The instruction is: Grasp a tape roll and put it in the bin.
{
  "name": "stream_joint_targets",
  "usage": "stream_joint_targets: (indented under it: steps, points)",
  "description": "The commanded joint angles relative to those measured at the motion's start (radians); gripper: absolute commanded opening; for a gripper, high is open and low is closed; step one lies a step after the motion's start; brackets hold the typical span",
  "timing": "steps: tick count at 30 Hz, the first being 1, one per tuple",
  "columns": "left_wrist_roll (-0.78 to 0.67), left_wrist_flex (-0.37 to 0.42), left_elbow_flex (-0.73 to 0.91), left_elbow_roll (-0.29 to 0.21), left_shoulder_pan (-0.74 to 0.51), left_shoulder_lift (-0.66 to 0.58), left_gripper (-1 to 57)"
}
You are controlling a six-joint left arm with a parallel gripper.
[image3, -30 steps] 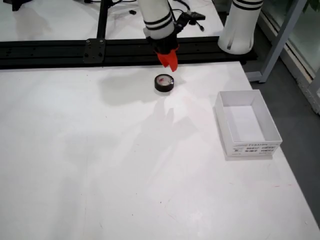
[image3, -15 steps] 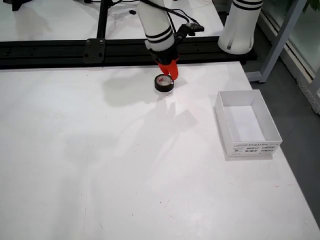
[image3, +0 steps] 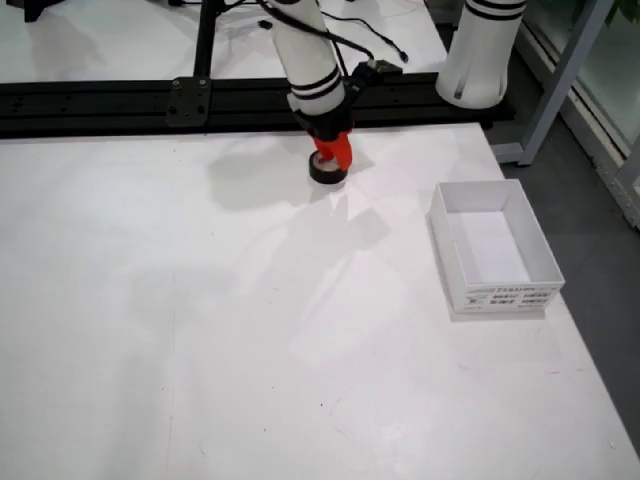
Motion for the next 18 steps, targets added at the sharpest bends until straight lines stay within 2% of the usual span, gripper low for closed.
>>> stream_joint_targets:
  steps: [1,13,15,18]
  points:
    - [-0.025,-0.056,-0.002,0.002,-0.016,0.045,22.3]
    - [-0.025,-0.056,-0.002,0.019,-0.009,0.045,15.6]
    - [-0.025,-0.056,-0.002,0.019,-0.009,0.045,11.8]
    - [-0.025,-0.061,-0.002,0.021,-0.009,0.045,0.4]
